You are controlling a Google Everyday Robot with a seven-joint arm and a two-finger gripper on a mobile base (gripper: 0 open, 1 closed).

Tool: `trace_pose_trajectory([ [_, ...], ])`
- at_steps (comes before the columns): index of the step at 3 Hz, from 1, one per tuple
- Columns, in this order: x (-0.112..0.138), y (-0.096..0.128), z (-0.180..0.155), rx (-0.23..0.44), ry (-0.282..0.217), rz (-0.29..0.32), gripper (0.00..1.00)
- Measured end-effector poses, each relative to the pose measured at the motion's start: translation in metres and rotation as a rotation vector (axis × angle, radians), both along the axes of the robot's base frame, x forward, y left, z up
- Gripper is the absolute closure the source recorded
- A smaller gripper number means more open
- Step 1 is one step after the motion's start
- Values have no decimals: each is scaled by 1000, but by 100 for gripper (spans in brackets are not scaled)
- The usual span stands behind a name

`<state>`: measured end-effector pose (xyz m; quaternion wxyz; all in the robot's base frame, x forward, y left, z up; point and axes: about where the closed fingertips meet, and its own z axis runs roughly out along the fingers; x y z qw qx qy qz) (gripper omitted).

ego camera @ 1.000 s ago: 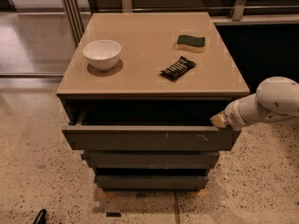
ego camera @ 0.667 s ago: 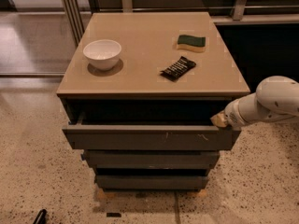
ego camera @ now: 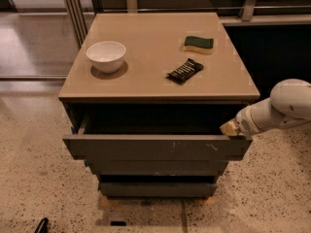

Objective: Open top drawer

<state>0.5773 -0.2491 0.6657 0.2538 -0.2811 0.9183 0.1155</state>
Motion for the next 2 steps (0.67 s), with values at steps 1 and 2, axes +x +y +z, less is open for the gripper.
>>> trace_pose_trajectory([
  [1,-14,7,-1,37,28,36,100],
  [2,-16,10,-3,42,36,45,100],
])
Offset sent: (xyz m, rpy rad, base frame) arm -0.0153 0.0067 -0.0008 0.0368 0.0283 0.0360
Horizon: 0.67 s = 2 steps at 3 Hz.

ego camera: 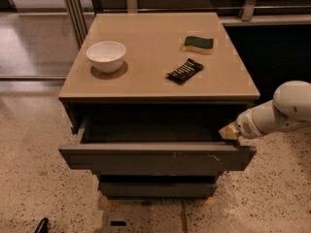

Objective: Open top drawer

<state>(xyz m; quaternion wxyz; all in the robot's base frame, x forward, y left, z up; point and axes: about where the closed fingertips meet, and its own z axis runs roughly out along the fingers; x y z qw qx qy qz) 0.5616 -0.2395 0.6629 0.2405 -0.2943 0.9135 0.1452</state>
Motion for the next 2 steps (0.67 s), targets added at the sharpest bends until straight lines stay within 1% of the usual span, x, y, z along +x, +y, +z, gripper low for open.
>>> trace_pose_trajectory([
  [1,-13,29,-18,46,72,87,100],
  [2,-23,44,-22,73,99,137,100],
])
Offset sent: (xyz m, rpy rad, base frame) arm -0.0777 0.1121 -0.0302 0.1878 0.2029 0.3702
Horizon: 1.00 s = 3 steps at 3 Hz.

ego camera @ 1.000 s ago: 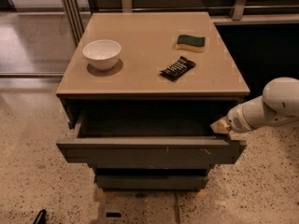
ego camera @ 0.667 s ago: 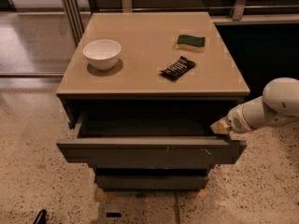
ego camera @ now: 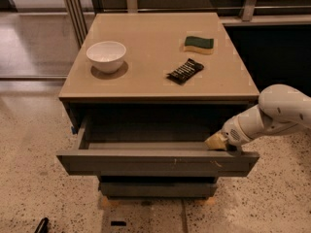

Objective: Open top drawer

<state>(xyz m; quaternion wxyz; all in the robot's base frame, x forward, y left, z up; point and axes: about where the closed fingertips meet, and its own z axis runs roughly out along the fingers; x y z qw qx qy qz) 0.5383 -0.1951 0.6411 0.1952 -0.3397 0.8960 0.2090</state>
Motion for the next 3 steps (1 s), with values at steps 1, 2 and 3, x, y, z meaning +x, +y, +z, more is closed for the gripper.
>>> trace_pose_trajectory([
  [1,-39,30,3,77,46,91,100],
  [2,-71,42,22,126,33,120,100],
  [3,-71,42,22,126,33,120,100],
])
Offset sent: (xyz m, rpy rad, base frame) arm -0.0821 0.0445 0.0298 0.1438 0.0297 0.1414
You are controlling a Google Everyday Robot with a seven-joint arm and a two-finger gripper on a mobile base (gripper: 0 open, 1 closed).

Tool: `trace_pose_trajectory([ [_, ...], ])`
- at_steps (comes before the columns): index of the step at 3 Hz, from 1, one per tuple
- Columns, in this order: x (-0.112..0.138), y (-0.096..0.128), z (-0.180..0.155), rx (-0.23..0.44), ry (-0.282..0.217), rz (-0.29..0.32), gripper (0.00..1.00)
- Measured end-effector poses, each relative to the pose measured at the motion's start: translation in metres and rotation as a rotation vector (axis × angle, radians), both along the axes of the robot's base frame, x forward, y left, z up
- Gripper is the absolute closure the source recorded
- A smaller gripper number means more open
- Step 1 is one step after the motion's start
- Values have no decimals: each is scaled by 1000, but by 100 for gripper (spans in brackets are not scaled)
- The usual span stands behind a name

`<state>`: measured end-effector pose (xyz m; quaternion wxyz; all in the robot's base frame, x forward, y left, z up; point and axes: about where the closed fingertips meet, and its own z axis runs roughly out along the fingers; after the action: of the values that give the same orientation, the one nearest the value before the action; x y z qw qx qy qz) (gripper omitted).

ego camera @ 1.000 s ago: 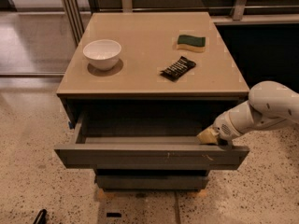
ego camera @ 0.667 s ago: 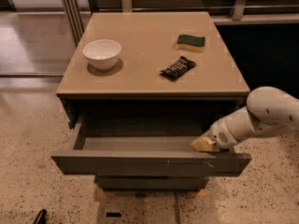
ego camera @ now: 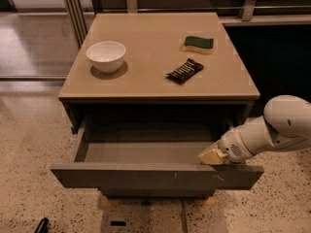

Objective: Open top drawer

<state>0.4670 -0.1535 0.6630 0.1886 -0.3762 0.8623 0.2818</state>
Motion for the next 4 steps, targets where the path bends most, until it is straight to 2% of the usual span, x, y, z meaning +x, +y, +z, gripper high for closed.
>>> trace_pose_trajectory([
  [1,5,0,13,-15,-38,-15,100],
  [2,8,-2,58,-61,-178,-53,100],
  [3,9,-12,111,-119,-304,-90,82],
  [4,8,-13,123,-130,-330,-94,59],
])
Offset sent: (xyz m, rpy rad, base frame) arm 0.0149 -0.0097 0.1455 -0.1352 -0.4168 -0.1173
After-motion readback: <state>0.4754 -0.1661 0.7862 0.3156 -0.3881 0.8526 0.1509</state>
